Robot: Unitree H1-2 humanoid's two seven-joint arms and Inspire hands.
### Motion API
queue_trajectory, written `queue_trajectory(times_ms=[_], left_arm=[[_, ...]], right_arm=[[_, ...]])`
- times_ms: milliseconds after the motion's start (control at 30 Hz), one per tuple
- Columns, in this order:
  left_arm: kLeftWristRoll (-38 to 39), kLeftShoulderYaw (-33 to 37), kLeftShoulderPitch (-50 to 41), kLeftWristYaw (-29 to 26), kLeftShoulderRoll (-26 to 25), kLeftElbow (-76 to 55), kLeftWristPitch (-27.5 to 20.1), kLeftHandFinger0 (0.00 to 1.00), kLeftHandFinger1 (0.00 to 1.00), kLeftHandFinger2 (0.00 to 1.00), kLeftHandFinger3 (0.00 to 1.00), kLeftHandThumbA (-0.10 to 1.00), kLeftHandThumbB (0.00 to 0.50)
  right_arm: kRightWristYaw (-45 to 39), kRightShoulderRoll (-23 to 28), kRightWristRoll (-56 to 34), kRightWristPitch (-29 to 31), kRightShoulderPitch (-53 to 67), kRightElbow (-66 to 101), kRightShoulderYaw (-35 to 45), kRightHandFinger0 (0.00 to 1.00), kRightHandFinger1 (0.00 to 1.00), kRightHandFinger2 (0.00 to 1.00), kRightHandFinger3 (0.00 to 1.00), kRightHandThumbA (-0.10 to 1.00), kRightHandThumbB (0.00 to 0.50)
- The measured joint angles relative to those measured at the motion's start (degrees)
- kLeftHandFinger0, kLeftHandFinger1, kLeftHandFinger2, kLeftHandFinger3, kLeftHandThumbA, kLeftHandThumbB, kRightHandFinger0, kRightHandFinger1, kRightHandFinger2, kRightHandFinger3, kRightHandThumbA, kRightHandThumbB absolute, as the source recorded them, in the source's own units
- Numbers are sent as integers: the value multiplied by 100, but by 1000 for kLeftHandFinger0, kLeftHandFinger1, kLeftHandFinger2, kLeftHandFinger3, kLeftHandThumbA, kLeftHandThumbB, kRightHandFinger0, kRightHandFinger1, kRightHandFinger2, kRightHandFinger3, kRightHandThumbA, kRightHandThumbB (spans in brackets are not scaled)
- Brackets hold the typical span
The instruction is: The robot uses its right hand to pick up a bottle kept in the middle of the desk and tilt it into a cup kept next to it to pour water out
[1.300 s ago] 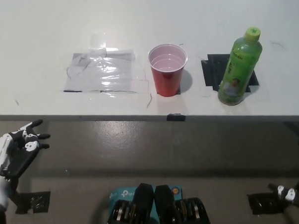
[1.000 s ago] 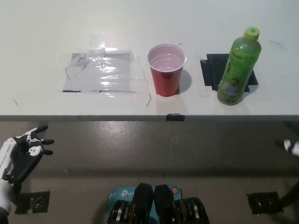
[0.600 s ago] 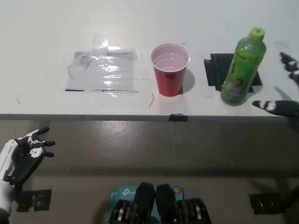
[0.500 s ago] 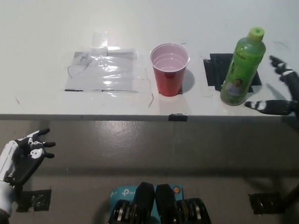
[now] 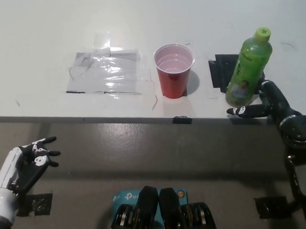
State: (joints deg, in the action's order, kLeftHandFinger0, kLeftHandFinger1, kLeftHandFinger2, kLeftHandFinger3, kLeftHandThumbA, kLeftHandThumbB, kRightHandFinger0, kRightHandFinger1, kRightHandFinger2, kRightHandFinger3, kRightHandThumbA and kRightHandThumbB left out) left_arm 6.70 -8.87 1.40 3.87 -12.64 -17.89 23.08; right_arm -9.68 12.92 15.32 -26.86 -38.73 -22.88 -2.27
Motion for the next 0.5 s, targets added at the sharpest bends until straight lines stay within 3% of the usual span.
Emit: queue_trajectory(times_ms=[67, 100, 200, 367, 500], left_arm=[[-12, 56, -19, 2, -1, 0, -14, 506, 597, 763, 870, 882, 182], [-15, 74, -27, 1, -1, 0, -21, 509, 604, 763, 867, 892, 150], [-25, 160, -54, 7, -5, 1, -46, 507, 605, 762, 861, 904, 151], [-31, 215, -71, 78, -47, 13, -122, 469, 584, 742, 833, 917, 196], [-43, 269, -71, 138, -77, 48, -223, 457, 575, 740, 823, 929, 200]], right_arm=[[18, -7, 64, -5, -37, -29, 5, 1000, 1000, 1000, 1000, 1000, 500], [26, -16, 79, -7, -52, -35, 9, 1000, 1000, 1000, 1000, 1000, 500], [71, -84, 104, -8, -113, -50, 77, 1000, 1000, 1000, 1000, 1000, 500], [180, -178, 128, -10, -232, -116, 150, 1000, 1000, 1000, 1000, 1000, 500], [287, -260, 138, -11, -326, -116, 185, 1000, 1000, 1000, 1000, 1000, 500]])
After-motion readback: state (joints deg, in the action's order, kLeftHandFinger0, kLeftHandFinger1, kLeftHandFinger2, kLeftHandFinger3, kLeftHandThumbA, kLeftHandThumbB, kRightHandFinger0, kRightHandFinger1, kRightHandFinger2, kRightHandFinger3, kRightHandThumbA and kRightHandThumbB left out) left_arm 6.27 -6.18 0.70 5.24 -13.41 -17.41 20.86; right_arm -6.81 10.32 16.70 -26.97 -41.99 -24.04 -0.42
